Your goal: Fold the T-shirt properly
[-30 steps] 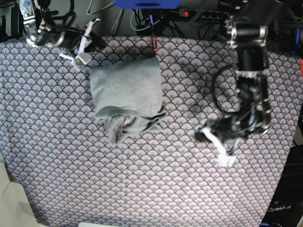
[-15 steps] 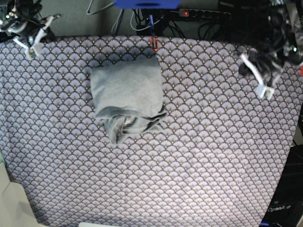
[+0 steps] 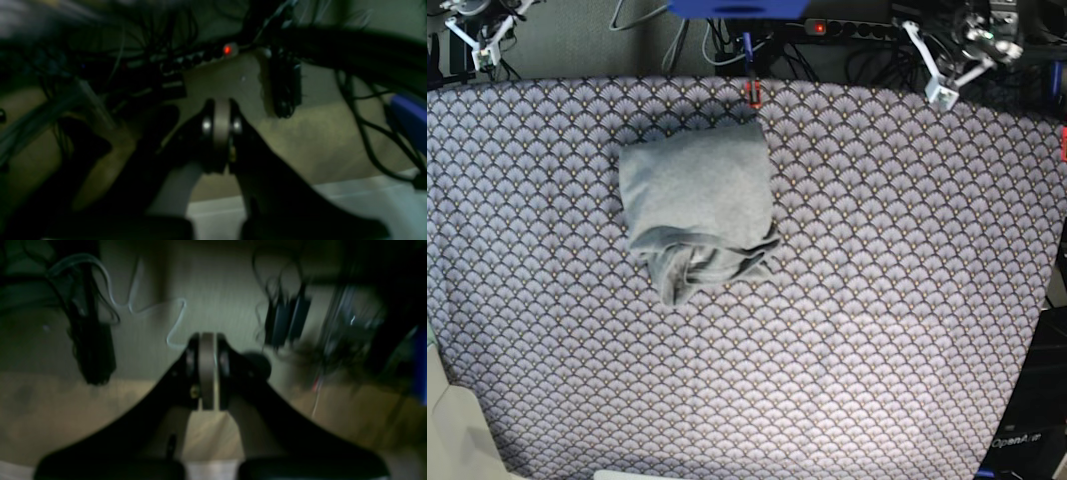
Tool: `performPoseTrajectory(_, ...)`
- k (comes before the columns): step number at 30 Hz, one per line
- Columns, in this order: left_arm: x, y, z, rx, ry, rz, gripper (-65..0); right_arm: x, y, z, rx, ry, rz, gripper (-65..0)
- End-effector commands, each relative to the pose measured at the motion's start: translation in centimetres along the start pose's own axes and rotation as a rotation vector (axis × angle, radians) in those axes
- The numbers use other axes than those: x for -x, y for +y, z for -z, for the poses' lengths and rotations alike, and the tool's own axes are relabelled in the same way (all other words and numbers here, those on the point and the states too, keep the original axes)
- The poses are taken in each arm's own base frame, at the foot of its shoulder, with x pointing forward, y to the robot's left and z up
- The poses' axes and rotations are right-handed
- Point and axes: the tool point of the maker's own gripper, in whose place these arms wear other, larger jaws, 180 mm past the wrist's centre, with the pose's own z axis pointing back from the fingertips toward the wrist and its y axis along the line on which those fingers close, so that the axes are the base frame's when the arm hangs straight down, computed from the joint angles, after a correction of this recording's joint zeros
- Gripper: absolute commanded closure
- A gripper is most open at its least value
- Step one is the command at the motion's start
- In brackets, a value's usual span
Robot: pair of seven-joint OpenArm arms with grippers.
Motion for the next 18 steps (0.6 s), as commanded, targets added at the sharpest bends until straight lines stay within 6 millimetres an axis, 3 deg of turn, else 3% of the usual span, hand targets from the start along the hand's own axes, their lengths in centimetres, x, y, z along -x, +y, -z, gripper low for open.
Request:
performPoseTrajectory(1,0.6,-0.2,0.5,0.005,0.005,0.001,0.0,0.4,-0.8,0.0,0.011,-0.016,0.018,0.0)
performPoseTrajectory(8,4.2,-2.7,7.6,0.058,0.071,-0.062,0.0,3.0,0.2,3.9,-0.048,-0.001,0.164,0.0)
performPoseTrajectory(13,5.7,-5.4,11.9,0.119,0.101,-0.146,0.0,4.5,3.6,7.3,-0.162,0.04,0.251,0.0)
performPoseTrajectory(18,6.0,-7.8,14.5,0.166,0.093,-0.221,0.0,3.7,6.5,9.0,-0.26,0.013,0.334,0.0)
